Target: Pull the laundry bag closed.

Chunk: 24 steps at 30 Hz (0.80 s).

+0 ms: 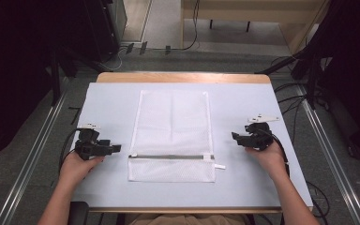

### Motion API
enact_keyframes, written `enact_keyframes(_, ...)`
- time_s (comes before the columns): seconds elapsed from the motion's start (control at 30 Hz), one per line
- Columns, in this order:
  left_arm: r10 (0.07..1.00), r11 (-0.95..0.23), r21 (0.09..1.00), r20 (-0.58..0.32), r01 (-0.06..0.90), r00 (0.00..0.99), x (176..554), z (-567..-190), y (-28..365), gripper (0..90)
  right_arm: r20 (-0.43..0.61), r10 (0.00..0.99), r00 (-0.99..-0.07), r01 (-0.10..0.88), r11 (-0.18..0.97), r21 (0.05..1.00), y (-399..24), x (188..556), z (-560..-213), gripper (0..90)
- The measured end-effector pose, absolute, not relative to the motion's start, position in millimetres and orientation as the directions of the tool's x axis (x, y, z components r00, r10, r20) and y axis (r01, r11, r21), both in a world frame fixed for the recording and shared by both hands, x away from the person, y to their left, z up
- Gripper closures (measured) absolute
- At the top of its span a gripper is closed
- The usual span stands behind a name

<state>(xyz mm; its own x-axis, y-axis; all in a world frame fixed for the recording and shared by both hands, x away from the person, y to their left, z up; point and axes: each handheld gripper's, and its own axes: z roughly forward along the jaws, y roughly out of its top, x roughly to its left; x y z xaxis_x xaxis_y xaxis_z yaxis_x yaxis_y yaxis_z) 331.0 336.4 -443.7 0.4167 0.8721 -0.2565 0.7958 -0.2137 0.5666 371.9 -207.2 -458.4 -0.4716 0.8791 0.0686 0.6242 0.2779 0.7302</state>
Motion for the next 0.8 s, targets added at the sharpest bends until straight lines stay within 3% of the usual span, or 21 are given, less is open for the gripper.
enact_keyframes(0.8, 0.858, -0.241, 0.56, -0.259, 0.793, 0.444, 320.7, -436.9, 335.8, 36.3, 0.07, 0.814, -0.576, 0.593, 0.357, 0.722, -168.2, 350.9, -446.4, 41.6)
